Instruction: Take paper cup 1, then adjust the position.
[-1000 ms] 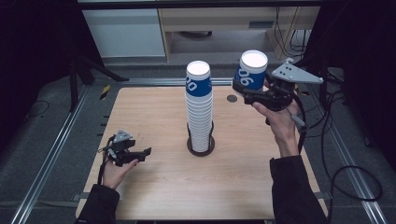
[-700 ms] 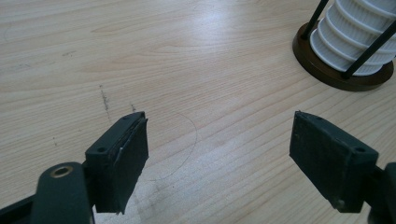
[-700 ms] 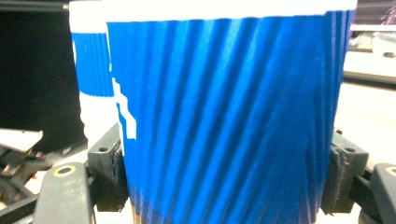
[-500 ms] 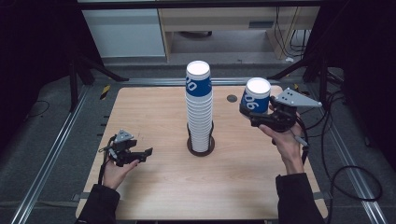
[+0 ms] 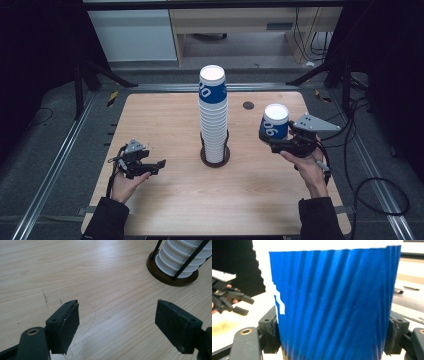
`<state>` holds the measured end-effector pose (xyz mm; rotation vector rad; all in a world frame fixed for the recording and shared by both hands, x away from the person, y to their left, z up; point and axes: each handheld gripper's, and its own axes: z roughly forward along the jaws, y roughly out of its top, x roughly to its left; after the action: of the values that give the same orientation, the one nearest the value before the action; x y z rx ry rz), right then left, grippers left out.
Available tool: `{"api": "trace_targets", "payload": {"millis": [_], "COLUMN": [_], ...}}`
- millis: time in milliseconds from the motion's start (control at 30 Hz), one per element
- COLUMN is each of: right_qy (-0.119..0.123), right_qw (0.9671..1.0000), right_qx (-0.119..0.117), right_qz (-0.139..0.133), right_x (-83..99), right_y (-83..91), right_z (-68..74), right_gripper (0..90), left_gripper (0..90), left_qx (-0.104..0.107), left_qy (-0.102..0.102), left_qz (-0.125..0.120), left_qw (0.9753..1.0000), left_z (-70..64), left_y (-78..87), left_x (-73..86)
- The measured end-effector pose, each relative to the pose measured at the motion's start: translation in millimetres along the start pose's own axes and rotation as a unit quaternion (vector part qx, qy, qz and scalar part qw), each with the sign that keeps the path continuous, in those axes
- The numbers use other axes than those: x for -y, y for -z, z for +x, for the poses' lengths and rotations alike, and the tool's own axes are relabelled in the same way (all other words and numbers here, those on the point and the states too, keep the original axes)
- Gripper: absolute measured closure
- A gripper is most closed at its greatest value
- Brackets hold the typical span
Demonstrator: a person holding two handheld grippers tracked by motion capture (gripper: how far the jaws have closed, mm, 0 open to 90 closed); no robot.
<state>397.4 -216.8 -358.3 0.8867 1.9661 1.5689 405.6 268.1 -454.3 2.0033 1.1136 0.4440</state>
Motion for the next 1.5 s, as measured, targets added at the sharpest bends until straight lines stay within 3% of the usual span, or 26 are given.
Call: {"api": "trace_targets", "payload": {"millis": [133,233,567,933,967,1100,1133,1200,1400,1500], "right_qy": [0.006,0.019,0.037,0.078,0.088,0.099,0.105,0.108,0.126,0.137], "right_qw": [0.9998,0.9987,0.9948,0.9856,0.9831,0.9795,0.9765,0.9751,0.9647,0.9589], "right_qx": [-0.009,-0.032,-0.061,-0.103,-0.117,-0.135,-0.15,-0.156,-0.184,-0.193], "right_qz": [0.017,0.034,0.072,0.108,0.111,0.112,0.114,0.115,0.141,0.157], "right_x": [13.8,25.5,42.0,49.5,50.0,50.0,50.7,51.3,53.7,55.6], "right_y": [-2.0,-3.5,-11.5,-21.3,-22.9,-24.8,-27.2,-28.7,-40.8,-48.0], "right_z": [1.4,4.6,11.1,24.3,28.1,33.3,37.4,39.4,51.4,57.5], "right_gripper": [21.9,21.8,21.7,21.4,21.4,21.4,21.4,21.4,21.2,21.2], "left_gripper": [19.2,19.1,19.0,20.0,20.2,20.2,20.2,20.2,20.3,20.3], "left_qx": [0.006,0.013,0.034,0.06,0.07,0.077,0.082,0.092,0.133,0.141], "left_qy": [-0.005,-0.01,-0.018,-0.037,-0.044,-0.058,-0.064,-0.071,-0.094,-0.108], "left_qz": [0.001,0.0,-0.001,0.003,0.004,0.007,0.008,0.009,0.013,0.014], "left_qw": [1.0,0.9999,0.9992,0.9975,0.9966,0.9953,0.9946,0.9932,0.9865,0.9839], "left_z": [-2.9,-6.5,-15.7,-27.7,-31.8,-38.5,-41.4,-45.3,-58.6,-64.3], "left_y": [0.5,1.3,2.5,4.6,4.4,5.1,5.5,5.4,4.6,5.9], "left_x": [-1.2,-3.0,-6.4,-10.1,-11.3,-12.6,-13.3,-14.4,-17.1,-18.4]}}
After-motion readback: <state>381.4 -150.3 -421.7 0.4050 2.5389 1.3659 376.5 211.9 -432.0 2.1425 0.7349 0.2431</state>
